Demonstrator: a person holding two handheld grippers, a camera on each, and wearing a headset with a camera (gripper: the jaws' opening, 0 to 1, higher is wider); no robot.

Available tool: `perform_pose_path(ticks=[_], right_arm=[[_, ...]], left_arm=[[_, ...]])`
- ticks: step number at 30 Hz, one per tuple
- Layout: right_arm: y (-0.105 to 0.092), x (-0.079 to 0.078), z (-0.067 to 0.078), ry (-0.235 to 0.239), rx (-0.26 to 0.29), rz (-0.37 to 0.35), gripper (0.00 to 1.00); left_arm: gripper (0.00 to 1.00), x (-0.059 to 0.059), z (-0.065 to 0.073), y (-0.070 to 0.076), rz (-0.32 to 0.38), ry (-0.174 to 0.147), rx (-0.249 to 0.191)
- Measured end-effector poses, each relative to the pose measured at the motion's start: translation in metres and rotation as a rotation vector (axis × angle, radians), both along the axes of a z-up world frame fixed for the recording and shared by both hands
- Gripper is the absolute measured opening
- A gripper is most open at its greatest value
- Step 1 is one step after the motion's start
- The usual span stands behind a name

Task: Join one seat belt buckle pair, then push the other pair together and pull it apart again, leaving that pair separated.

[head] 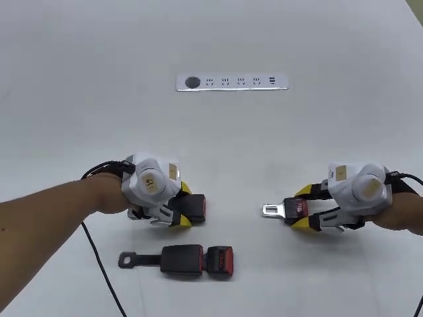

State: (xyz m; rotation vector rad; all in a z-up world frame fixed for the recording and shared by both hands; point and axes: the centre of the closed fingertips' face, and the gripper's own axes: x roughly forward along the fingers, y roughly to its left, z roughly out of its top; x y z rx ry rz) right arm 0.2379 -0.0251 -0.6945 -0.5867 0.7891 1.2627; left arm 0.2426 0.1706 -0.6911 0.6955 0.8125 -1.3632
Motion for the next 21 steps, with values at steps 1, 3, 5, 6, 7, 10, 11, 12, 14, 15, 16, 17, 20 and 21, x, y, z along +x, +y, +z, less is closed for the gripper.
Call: perform_pose_path(ticks=[1,3,5,6,7,10,11,12,14,15,16,17,20,21], right_arm=[[0.0,0.0,0.0,0.004,0.001,-0.006,0.35],[0.001,-0.001,0.001,0.007,0.002,-0.009,0.35],[0.001,-0.001,0.001,0.002,0.001,-0.006,0.35],[0.001,-0.001,0.001,-0.003,0.0,-0.004,0.35],[0.001,-0.001,0.001,-0.004,-0.001,-0.005,0.35],[0.002,0.0,0.002,-0.01,-0.002,-0.038,0.36],[0.002,0.001,0.002,-0.015,-0.003,-0.04,0.37],[0.002,0.002,0.002,-0.019,-0.003,-0.042,0.38],[0.004,0.006,0.006,-0.036,0.014,-0.059,0.41],[0.005,0.009,0.008,-0.038,0.029,-0.084,0.44],[0.007,0.011,0.013,-0.041,0.041,-0.114,0.48],[0.007,0.012,0.014,-0.04,0.047,-0.129,0.52],[0.005,0.017,0.018,-0.054,0.063,-0.189,0.57],[0.004,0.019,0.019,-0.062,0.067,-0.219,0.58]], left_arm=[[0.36,0.0,0.0,0.0,0.001,0.001,0.003],[0.36,0.0,0.0,0.0,0.003,0.002,0.007],[0.36,0.0,0.0,0.0,0.002,0.003,0.011],[0.36,-0.001,0.001,-0.001,0.001,0.004,0.013],[0.36,-0.001,0.001,-0.001,-0.001,0.004,0.015],[0.36,-0.001,0.002,-0.002,-0.001,0.002,0.022],[0.37,-0.002,0.002,-0.002,0.002,0.001,0.026],[0.37,-0.001,0.002,-0.003,0.01,0.001,0.027],[0.4,-0.001,0.001,-0.001,0.029,0.0,0.036],[0.46,-0.001,0.002,-0.001,0.055,0.005,0.039],[0.52,-0.003,0.004,-0.003,0.105,0.028,0.02],[0.59,-0.003,0.006,-0.004,0.135,0.039,0.007],[0.67,0.002,0.013,-0.003,0.173,0.02,-0.03],[0.69,0.002,0.015,-0.003,0.178,0.005,-0.039]])
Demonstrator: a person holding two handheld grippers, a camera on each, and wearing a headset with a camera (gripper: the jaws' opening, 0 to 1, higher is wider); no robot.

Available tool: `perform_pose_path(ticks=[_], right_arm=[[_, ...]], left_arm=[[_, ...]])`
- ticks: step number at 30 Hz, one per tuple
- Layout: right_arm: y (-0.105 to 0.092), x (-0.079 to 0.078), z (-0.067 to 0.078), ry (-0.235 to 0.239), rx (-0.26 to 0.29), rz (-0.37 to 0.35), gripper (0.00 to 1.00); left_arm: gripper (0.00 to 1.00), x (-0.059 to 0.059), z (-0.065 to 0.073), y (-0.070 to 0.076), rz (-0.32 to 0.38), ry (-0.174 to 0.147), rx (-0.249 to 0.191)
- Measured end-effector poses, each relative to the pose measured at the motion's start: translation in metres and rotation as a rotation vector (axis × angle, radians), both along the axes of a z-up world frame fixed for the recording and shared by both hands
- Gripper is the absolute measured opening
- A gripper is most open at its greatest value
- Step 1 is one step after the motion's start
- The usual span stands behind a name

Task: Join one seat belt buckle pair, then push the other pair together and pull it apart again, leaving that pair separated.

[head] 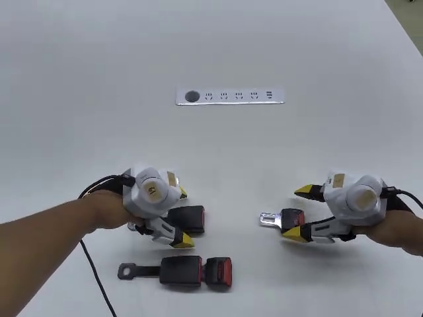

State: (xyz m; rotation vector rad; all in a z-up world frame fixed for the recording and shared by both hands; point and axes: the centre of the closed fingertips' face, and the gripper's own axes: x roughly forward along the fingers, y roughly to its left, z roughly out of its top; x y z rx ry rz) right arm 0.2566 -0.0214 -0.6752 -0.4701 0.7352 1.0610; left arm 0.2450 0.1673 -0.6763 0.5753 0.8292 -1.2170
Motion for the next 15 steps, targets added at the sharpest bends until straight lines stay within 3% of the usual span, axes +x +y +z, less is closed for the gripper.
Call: perform_pose_path(ticks=[1,3,5,8,12,15], right_arm=[[0.0,0.002,0.002,-0.001,0.008,-0.03,0.6],[-0.001,0.005,0.007,-0.004,0.036,-0.102,0.64],[-0.005,0.008,0.008,-0.018,0.045,-0.162,0.65],[-0.006,0.009,0.011,-0.055,0.062,-0.232,0.67],[-0.004,0.009,0.022,-0.095,0.11,-0.353,0.71],[-0.008,0.01,0.029,-0.128,0.107,-0.413,0.72]], left_arm=[[0.71,0.006,0.002,0.001,0.026,-0.028,-0.01],[0.77,0.01,0.004,0.005,0.097,-0.011,-0.033],[0.82,0.017,0.008,0.008,0.157,-0.038,-0.06],[0.85,0.023,0.012,0.016,0.25,-0.046,-0.09],[0.9,0.02,0.021,0.023,0.329,-0.046,-0.122],[0.92,0.021,0.03,0.028,0.402,-0.063,-0.164]])
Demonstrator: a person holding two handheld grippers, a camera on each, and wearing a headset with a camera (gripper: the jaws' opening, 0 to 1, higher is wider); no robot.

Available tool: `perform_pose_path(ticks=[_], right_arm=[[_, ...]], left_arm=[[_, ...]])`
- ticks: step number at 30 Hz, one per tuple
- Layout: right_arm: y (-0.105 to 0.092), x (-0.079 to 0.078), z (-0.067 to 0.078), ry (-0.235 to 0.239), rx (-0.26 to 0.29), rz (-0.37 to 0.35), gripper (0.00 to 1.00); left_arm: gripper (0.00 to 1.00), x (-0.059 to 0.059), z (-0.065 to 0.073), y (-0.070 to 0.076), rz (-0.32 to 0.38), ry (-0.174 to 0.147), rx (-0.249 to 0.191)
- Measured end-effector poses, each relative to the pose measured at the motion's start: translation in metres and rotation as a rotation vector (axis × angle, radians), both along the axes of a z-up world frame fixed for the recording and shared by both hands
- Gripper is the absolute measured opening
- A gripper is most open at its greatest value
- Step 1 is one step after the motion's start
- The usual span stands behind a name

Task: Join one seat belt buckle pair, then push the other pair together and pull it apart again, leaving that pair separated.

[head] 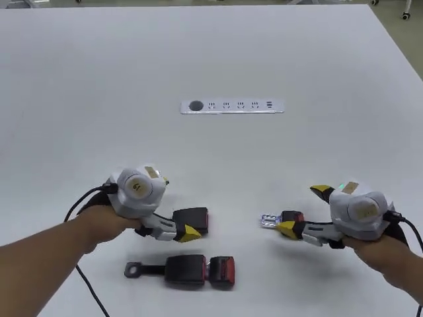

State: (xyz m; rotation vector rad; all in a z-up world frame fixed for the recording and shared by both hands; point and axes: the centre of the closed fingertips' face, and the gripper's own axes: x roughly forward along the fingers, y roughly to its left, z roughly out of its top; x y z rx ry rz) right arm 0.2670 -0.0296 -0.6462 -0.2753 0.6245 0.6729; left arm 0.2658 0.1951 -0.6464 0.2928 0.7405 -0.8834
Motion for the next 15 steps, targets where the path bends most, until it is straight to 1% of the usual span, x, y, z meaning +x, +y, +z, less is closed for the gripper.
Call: perform_pose_path(ticks=[1,2,3,4,6,8,10,11,12,14,15], right_arm=[[0.002,-0.002,0.005,-0.002,0.009,-0.022,0.73],[0.003,-0.003,0.006,-0.005,0.012,-0.031,0.74],[0.002,0.0,0.01,-0.022,0.025,-0.063,0.76],[0.001,0.002,0.012,-0.032,0.031,-0.073,0.77],[0.003,0.0,0.016,-0.05,0.037,-0.095,0.78],[0.005,-0.003,0.021,-0.053,0.048,-0.115,0.79],[0.006,-0.005,0.023,-0.067,0.058,-0.135,0.81],[0.006,-0.007,0.024,-0.072,0.06,-0.142,0.8],[0.009,-0.01,0.025,-0.069,0.072,-0.148,0.8],[0.014,-0.018,0.028,-0.066,0.078,-0.153,0.83],[0.015,-0.02,0.029,-0.072,0.074,-0.156,0.83]], left_arm=[[0.92,-0.001,0.004,0.001,0.023,0.003,-0.013],[0.95,-0.002,0.005,0.001,0.051,0.001,-0.039],[0.97,-0.003,0.006,0.002,0.068,-0.003,-0.055],[0.98,-0.006,0.009,0.004,0.075,-0.006,-0.058],[1.0,-0.011,0.009,0.009,0.093,-0.004,-0.054],[1.0,-0.015,0.013,0.012,0.113,-0.016,-0.062],[1.0,-0.02,0.019,0.016,0.138,-0.022,-0.08],[1.0,-0.023,0.021,0.019,0.154,-0.034,-0.086],[1.0,-0.025,0.022,0.02,0.159,-0.037,-0.088],[1.0,-0.033,0.024,0.024,0.175,-0.03,-0.111],[1.0,-0.039,0.029,0.025,0.181,-0.036,-0.112]])
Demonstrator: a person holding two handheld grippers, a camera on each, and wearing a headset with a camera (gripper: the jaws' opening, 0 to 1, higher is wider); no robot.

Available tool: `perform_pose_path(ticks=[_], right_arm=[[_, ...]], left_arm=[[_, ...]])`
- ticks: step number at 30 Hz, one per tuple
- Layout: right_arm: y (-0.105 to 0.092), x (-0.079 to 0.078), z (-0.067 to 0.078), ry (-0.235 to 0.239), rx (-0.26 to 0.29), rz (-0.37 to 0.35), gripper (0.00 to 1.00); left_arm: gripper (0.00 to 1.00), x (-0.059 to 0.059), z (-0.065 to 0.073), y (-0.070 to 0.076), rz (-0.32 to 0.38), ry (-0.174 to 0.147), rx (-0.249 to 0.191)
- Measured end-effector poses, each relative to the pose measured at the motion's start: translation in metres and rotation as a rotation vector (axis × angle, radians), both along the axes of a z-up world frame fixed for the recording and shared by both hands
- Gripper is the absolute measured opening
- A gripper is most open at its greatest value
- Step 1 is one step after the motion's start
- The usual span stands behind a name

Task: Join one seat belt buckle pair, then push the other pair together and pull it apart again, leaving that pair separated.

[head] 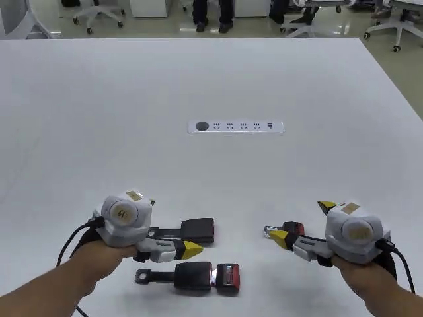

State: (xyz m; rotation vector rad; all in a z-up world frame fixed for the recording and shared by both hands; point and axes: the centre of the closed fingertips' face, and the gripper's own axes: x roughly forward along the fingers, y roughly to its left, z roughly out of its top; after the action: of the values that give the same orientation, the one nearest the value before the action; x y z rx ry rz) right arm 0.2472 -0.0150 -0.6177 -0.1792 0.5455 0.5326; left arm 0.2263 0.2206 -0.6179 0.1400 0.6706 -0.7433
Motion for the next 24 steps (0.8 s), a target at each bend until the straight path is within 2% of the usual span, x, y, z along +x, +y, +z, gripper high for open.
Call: perform_pose_path(ticks=[3,6,10,12,14,16,18,20,24], right_arm=[[0.001,-0.007,0.006,-0.016,0.012,-0.018,0.83],[0.004,-0.014,0.008,-0.028,0.018,-0.027,0.85],[0.007,-0.027,0.009,-0.039,0.024,-0.032,0.87],[0.009,-0.032,0.01,-0.042,0.027,-0.032,0.87],[0.009,-0.037,0.011,-0.044,0.029,-0.034,0.89],[0.009,-0.042,0.013,-0.052,0.031,-0.036,0.89],[0.01,-0.046,0.015,-0.058,0.032,-0.038,0.9],[0.012,-0.053,0.019,-0.064,0.035,-0.036,0.91],[0.011,-0.06,0.021,-0.074,0.048,-0.052,0.92]], left_arm=[[1.0,-0.006,0.002,0.01,0.037,-0.01,-0.009],[1.0,-0.013,0.002,0.019,0.052,-0.034,-0.012],[1.0,-0.025,0.008,0.023,0.094,-0.046,-0.036],[1.0,-0.027,0.011,0.027,0.117,-0.058,-0.058],[1.0,-0.033,0.016,0.028,0.125,-0.058,-0.067],[1.0,-0.038,0.02,0.029,0.138,-0.062,-0.095],[1.0,-0.042,0.02,0.037,0.151,-0.068,-0.085],[1.0,-0.043,0.022,0.041,0.163,-0.07,-0.092],[1.0,-0.049,0.031,0.051,0.195,-0.097,-0.11]])
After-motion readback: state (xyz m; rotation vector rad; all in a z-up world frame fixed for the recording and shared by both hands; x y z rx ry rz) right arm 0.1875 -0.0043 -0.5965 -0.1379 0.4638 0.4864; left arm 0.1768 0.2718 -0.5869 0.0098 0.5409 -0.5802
